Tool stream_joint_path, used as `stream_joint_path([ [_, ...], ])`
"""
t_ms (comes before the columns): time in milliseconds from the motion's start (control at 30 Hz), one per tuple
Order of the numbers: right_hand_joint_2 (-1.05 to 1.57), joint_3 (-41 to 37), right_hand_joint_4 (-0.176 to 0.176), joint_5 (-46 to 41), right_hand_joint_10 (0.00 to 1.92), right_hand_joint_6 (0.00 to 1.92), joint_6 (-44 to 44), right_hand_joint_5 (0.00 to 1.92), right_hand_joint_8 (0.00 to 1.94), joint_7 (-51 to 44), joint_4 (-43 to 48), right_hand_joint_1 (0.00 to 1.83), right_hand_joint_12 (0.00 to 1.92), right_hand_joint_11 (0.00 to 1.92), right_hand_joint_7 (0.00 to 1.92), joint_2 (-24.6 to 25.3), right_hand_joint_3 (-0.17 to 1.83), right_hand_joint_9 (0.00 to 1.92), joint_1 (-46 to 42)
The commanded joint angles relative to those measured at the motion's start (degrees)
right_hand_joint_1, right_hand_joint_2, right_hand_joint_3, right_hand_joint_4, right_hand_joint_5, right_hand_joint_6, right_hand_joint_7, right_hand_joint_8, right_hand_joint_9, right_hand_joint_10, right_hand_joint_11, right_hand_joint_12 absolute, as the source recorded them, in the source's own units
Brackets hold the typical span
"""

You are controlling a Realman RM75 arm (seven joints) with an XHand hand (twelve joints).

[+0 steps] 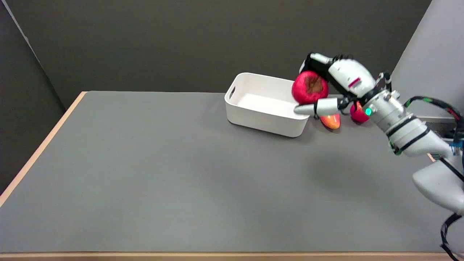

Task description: Place the tomato into the white box.

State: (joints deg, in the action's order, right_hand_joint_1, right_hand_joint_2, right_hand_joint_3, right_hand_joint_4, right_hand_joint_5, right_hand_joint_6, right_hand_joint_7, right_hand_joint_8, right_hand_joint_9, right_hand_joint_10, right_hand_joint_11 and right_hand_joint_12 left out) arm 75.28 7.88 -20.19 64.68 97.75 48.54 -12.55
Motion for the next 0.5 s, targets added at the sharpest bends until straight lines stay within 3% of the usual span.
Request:
stream_joint_path([
  [33,1.12,6.8,-0.176,-2.8,1.49,1.55,0.0,0.63,1.60,0.1,-12.8,1.16,1.71,0.62,0.68,0.9,0.40,0.84,19.5],
  [333,1.13,16.6,-0.176,-2.2,1.52,1.57,-4.3,0.62,1.62,-0.4,-30.9,1.16,1.73,0.63,0.66,5.2,0.38,0.82,34.4],
  [500,1.13,21.4,-0.176,-2.7,1.52,1.57,-4.2,0.61,1.63,-3.9,-34.6,1.15,1.76,0.64,0.66,5.5,0.38,0.82,38.0],
])
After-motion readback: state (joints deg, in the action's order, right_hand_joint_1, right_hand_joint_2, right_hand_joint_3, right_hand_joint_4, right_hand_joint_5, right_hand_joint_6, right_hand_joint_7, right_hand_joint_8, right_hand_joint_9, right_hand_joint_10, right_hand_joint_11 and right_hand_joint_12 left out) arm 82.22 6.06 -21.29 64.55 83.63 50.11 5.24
